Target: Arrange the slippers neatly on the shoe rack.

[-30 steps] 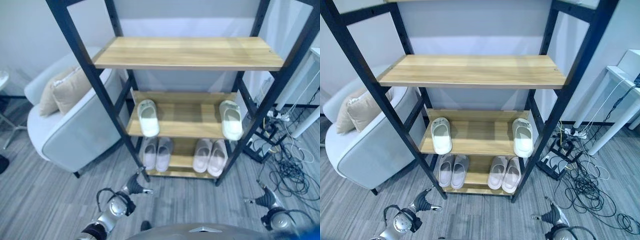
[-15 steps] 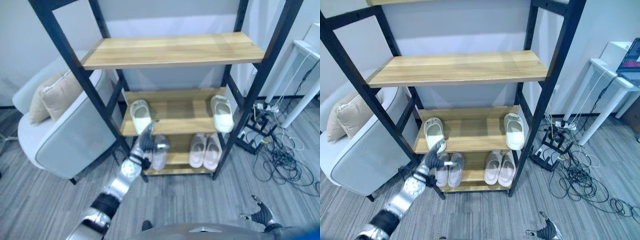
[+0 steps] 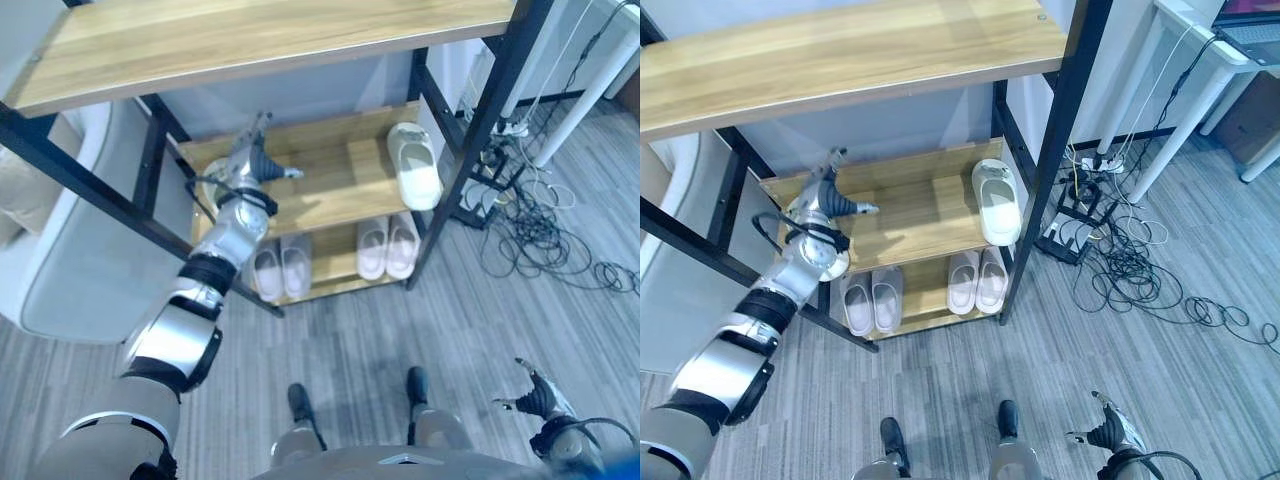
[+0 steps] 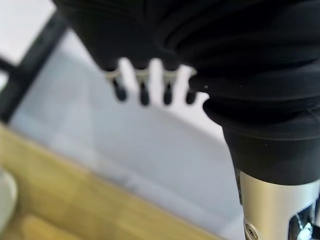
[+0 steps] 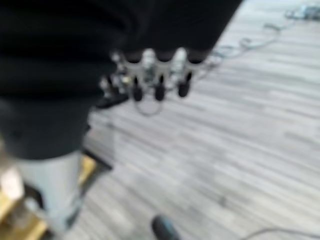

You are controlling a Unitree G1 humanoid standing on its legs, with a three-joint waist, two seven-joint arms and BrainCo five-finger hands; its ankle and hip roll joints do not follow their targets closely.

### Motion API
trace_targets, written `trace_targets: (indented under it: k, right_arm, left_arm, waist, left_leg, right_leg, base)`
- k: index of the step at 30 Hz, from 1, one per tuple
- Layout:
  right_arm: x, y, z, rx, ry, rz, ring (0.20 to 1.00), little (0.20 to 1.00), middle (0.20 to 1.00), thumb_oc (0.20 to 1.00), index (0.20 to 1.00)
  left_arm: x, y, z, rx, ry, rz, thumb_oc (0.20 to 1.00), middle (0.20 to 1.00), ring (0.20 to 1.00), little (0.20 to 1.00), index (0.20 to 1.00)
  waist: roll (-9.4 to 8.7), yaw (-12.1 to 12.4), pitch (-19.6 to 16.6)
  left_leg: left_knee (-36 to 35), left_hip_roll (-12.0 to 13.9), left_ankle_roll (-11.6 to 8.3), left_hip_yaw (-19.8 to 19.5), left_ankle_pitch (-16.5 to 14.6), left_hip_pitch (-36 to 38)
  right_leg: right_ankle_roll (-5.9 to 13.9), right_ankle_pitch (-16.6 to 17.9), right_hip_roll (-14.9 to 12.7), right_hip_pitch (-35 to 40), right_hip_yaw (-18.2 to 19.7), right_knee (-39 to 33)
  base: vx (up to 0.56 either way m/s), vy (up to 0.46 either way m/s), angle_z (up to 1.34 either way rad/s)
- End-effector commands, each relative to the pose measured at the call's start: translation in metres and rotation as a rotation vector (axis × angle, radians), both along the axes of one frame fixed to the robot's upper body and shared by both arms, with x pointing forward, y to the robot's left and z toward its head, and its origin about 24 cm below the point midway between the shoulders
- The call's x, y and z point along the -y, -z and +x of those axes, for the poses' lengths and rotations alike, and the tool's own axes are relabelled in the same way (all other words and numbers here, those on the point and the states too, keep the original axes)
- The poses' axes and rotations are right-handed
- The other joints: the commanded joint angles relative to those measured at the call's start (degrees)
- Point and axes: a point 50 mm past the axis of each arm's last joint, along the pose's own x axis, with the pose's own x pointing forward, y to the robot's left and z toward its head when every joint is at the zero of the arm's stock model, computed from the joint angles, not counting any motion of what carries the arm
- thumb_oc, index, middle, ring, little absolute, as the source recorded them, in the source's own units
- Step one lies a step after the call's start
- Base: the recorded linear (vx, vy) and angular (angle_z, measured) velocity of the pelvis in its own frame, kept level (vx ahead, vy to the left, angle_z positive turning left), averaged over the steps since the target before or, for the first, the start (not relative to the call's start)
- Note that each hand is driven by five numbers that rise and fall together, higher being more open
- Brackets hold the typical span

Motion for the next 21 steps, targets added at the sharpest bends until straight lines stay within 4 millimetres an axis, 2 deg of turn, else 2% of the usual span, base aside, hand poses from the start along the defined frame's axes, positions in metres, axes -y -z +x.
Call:
trace_targets:
  k: [1, 3, 4, 8, 11, 13, 15, 18, 21]
  right_arm:
    - [-0.010, -0.012, 0.026, 0.116, -0.043, 0.001, 1.000, 1.000, 1.000, 1.000, 1.000]
    - [-0.018, -0.006, 0.024, 0.107, -0.040, 0.027, 1.000, 1.000, 1.000, 1.000, 1.000]
    - [-0.023, -0.003, 0.022, 0.100, -0.037, 0.044, 1.000, 1.000, 1.000, 1.000, 1.000]
    - [-0.032, -0.002, 0.026, 0.119, -0.057, 0.076, 1.000, 1.000, 1.000, 1.000, 1.000]
    - [-0.036, -0.010, 0.034, 0.161, -0.102, 0.084, 1.000, 1.000, 1.000, 1.000, 1.000]
    - [-0.040, -0.013, 0.038, 0.181, -0.110, 0.101, 1.000, 1.000, 1.000, 1.000, 1.000]
    - [-0.043, -0.015, 0.042, 0.201, -0.112, 0.111, 1.000, 1.000, 1.000, 1.000, 1.000]
    - [-0.049, -0.024, 0.049, 0.251, -0.150, 0.125, 1.000, 1.000, 1.000, 1.000, 1.000]
    - [-0.046, -0.021, 0.052, 0.241, -0.137, 0.115, 1.000, 1.000, 1.000, 1.000, 1.000]
  left_arm:
    - [-0.039, -0.065, 0.004, 0.171, -0.156, 0.115, 1.000, 1.000, 1.000, 1.000, 1.000]
    - [-0.059, -0.084, 0.001, 0.200, -0.236, 0.172, 1.000, 1.000, 1.000, 1.000, 1.000]
    - [-0.069, -0.087, 0.000, 0.193, -0.276, 0.183, 1.000, 1.000, 1.000, 1.000, 1.000]
    - [-0.078, -0.082, -0.005, 0.182, -0.312, 0.243, 1.000, 1.000, 1.000, 1.000, 1.000]
    - [-0.087, -0.083, -0.011, 0.202, -0.322, 0.251, 1.000, 1.000, 1.000, 1.000, 1.000]
    - [-0.083, -0.082, -0.013, 0.228, -0.295, 0.241, 1.000, 1.000, 1.000, 1.000, 1.000]
    - [-0.080, -0.077, -0.014, 0.229, -0.282, 0.248, 1.000, 1.000, 1.000, 1.000, 1.000]
    - [-0.080, -0.056, -0.015, 0.181, -0.284, 0.241, 1.000, 1.000, 1.000, 1.000, 1.000]
    - [-0.083, -0.045, -0.013, 0.132, -0.311, 0.235, 1.000, 1.000, 1.000, 1.000, 1.000]
  waist:
    - [-1.78, 1.00, 2.53]
    - [-2.33, 1.26, 2.87]
    - [-2.75, 1.35, 3.20]
    - [-3.13, 2.22, 4.19]
    - [-3.42, 2.95, 5.07]
    - [-3.57, 3.23, 5.06]
    - [-3.70, 3.36, 5.01]
    - [-4.48, 3.60, 5.20]
    - [-4.76, 3.48, 5.38]
  left_leg:
    - [0.82, -1.09, -1.53, -1.74, -0.18, -2.28]
    - [0.82, -0.70, -1.48, -1.71, 0.08, -3.48]
    - [0.82, -0.61, -1.41, -1.75, 0.11, -4.01]
    - [0.82, -0.69, -1.31, -2.37, 0.12, -4.46]
    - [0.82, -0.68, -1.36, -3.23, 0.31, -5.21]
    - [0.82, -0.71, -1.33, -3.55, 0.17, -5.26]
    - [0.82, -0.70, -1.32, -3.69, 0.12, -5.19]
    - [0.82, -0.68, -1.42, -3.76, 0.03, -5.49]
    - [0.82, -0.66, -1.50, -3.72, 0.12, -6.11]
  right_leg:
    - [4.35, -4.91, -3.50, -2.54, -1.35, 2.21]
    - [4.56, -4.32, -3.41, -3.75, -1.31, 2.07]
    - [4.60, -4.15, -3.47, -4.40, -1.26, 1.99]
    - [4.55, -4.23, -3.81, -4.75, -1.71, 2.26]
    - [4.61, -4.31, -3.90, -4.73, -2.51, 2.41]
    - [4.49, -4.48, -3.86, -4.52, -2.67, 2.38]
    - [4.41, -4.58, -3.83, -4.42, -2.79, 2.48]
    - [4.31, -4.57, -3.67, -4.61, -2.89, 2.56]
    - [4.35, -4.24, -3.56, -5.31, -2.76, 2.45]
  base:
    - [-0.03, -0.036, -0.12]
    - [-0.02, -0.039, -0.17]
    - [-0.02, -0.025, -0.16]
    - [-0.01, -0.003, -0.01]
    - [-0.02, -0.008, 0.12]
    - [0.01, -0.014, 0.18]
    - [0.01, -0.005, 0.08]
    - [0.00, 0.000, 0.00]
    - [0.00, 0.000, 0.00]
